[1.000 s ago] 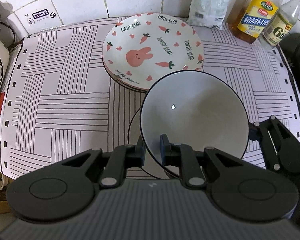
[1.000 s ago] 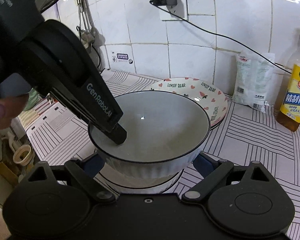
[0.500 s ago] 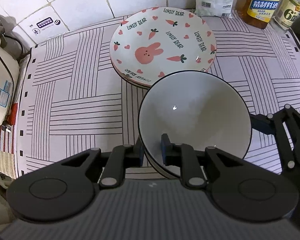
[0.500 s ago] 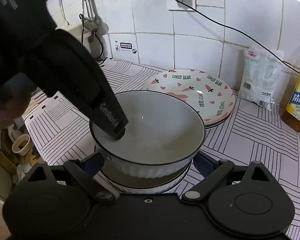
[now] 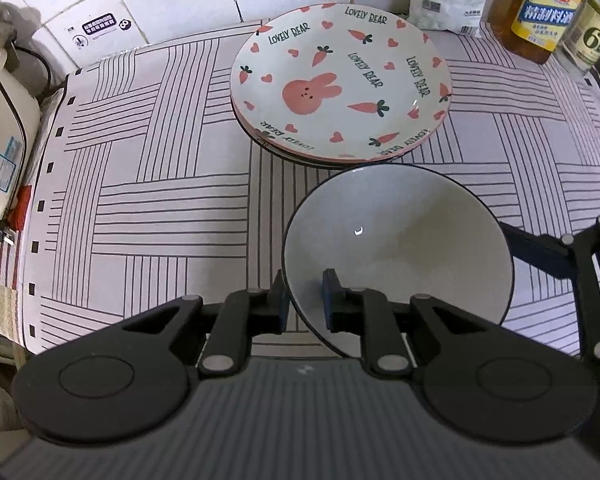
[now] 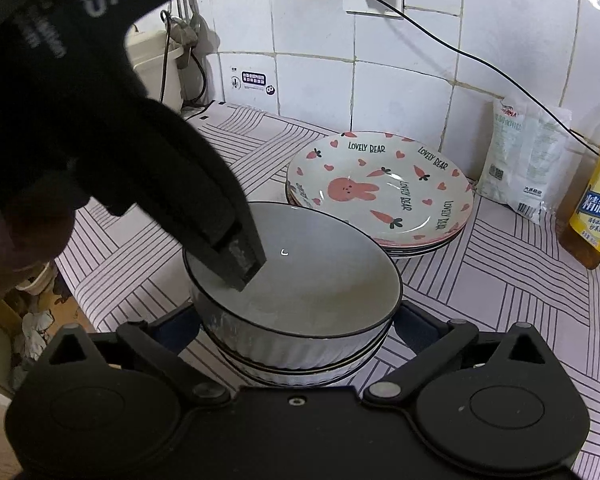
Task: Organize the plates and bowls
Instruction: 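Open both grippers and release the third white bowl, then grasp the stack of three white bowls with both grippers and lift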
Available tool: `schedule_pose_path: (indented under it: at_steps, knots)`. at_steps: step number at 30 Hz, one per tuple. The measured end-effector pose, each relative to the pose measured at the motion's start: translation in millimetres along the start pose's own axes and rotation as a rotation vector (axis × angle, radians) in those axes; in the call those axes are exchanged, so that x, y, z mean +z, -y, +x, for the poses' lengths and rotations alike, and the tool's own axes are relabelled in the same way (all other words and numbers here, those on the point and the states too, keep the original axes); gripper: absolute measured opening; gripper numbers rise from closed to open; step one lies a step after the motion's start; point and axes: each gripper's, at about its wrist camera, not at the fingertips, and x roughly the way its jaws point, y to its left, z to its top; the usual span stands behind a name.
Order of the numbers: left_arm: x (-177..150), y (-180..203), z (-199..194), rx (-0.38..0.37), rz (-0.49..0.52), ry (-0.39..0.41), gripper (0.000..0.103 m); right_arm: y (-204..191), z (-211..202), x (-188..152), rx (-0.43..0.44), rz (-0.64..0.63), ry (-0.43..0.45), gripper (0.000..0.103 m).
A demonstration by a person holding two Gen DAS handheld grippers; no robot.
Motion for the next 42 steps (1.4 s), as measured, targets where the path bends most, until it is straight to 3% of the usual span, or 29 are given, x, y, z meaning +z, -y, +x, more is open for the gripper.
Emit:
schedule_pose_path:
  at_steps: [20,26,33,42]
  knots:
    - [-10,-5,-1,-0.040,-0.041,0.083,0.016,-5,-7,-11,-0.060,0.018,0.013,0.102]
    - [-13,-15,-22,-0.113,-0.100,0.129,0.037,6,-24,-22,0.002,0.081,0.057,0.103]
    - [-28,-31,-45,-0.182,-0.139,0.170,0.041,-1,-45,-33,0.021,0.101,0.110,0.103]
    - [-55,-52,-51,-0.252,-0.153,0.181,0.049,-24,-53,-46,-0.039,0.174,0.126,0.103]
